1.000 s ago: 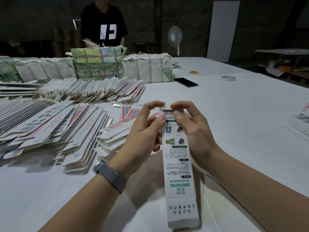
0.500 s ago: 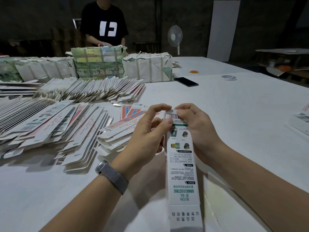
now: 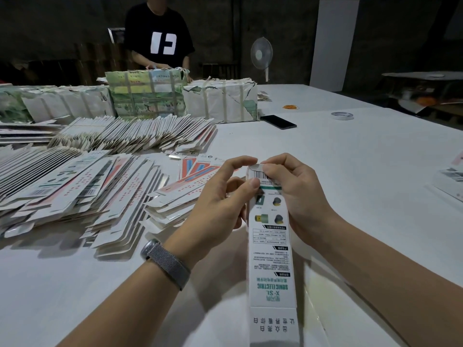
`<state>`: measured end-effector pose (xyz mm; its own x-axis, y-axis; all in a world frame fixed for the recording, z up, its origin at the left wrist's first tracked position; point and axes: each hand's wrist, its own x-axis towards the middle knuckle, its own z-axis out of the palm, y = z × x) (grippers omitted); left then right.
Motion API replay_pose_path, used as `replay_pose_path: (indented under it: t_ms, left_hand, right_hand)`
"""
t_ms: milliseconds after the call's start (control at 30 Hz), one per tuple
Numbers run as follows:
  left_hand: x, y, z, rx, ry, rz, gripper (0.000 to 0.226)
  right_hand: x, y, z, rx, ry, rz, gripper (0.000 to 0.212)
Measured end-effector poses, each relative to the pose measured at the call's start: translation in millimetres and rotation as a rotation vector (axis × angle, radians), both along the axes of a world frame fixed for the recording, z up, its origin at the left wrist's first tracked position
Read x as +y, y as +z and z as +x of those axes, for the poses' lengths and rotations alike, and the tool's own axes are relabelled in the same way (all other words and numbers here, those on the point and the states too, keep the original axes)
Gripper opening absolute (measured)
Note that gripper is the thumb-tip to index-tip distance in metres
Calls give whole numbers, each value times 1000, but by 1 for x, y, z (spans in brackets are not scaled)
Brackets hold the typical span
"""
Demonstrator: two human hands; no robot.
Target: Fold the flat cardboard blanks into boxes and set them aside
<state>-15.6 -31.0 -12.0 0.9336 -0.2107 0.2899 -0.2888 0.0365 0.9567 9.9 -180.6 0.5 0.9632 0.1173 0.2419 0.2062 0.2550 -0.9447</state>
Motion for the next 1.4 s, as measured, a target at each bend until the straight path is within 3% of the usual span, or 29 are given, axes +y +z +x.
replay_pose_path:
  t_ms: [333, 733, 1000, 1267, 1400]
  left_hand:
    - [0, 1, -1, -6, 7, 12, 27]
    - [-1, 2, -3, 35, -36, 46, 44]
    - [-1, 3, -2, 35, -47, 23, 33]
    - [-1, 4, -2, -31, 26, 13, 28]
    - [3, 3, 2, -75, 57, -10, 20]
  right_hand:
    - [-1, 1, -1, -12, -16, -17, 30]
    - [-2, 2, 2, -6, -62, -22, 37]
    - [-1, 3, 2, 13, -15, 27, 36]
    - [1, 0, -5, -31, -58, 10, 19]
    - [3, -3, -8, -76, 23, 4, 12]
